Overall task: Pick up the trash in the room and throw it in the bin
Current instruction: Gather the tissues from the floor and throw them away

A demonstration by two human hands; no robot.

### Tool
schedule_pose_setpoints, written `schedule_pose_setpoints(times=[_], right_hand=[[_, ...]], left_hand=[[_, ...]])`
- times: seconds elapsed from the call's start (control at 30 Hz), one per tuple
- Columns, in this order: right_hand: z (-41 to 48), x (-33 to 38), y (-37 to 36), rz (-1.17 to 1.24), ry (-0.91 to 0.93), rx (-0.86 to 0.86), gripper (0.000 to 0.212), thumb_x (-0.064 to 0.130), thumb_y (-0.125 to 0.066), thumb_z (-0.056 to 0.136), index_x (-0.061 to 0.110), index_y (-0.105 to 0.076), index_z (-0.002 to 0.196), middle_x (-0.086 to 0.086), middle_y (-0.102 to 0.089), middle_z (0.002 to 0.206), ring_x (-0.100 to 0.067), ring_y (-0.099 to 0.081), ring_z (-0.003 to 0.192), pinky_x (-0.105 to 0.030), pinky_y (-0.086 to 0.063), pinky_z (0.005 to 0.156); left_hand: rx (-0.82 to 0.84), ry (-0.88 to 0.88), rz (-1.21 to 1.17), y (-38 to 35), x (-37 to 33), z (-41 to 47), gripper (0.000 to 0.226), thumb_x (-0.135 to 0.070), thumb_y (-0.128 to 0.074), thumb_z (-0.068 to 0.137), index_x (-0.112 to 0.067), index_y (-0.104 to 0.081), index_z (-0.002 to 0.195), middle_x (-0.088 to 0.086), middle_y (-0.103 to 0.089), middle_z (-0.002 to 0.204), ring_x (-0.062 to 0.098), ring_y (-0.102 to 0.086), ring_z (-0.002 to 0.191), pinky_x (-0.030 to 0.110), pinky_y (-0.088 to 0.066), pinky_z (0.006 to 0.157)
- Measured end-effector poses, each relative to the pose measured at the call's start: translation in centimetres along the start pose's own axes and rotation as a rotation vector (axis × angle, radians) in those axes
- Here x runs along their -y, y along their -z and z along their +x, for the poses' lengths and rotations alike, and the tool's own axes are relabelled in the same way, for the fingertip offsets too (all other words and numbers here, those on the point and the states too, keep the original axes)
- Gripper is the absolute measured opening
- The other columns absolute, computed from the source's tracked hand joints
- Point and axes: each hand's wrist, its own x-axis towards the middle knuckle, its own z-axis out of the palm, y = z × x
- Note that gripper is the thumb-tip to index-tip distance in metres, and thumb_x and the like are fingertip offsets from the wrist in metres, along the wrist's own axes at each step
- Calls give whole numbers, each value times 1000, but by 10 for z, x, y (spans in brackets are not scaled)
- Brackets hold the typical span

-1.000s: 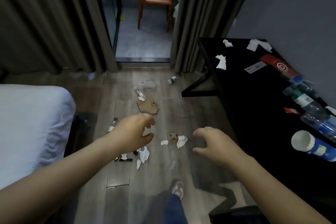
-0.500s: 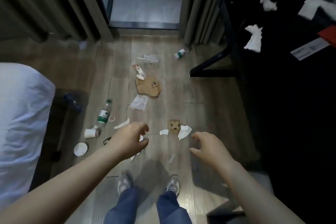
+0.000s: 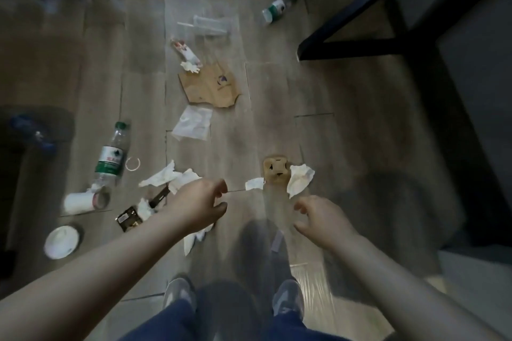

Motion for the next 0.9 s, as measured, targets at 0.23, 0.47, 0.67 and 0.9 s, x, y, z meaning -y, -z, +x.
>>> schedule_pose_setpoints(times=[0.23,0.47,0.67,0.9], right_hand=[[126,-63,-142,-105,27,-19,20,28,-59,86,17,-69,99,-3,-69,102,-22,-63,96,-28,-44,71],[166,-102,-189,-127,179,-25,22,32,-64,83,24,-64,104,7,-62,95,-14,-60,94,-28,-48,75],[152,-116,-212,-168,221,70,33,34,-66,85,26,-58,116,6,-57,113,-11,-55,100,-30,-50,85],[159,-119,-234,-214,325,91,37,34,-65,86,25,-54,120,4,-53,119,-14,-53,106,-24,-40,80]], left_hand=[[40,-113,61,-157,65,123,33,-37,-63,85,-20,-58,113,-2,-65,111,15,-61,97,26,-47,76],[60,-211,174,-214,73,184,69,-46,-66,83,-15,-39,139,6,-45,137,22,-50,118,31,-45,94],[-4,-236,156,-217,56,199,65,-41,-64,85,-13,-39,138,9,-45,135,25,-51,115,39,-47,94],[-41,-273,194,-239,58,231,71,-42,-63,85,-22,-30,145,8,-44,133,26,-45,120,35,-41,95]])
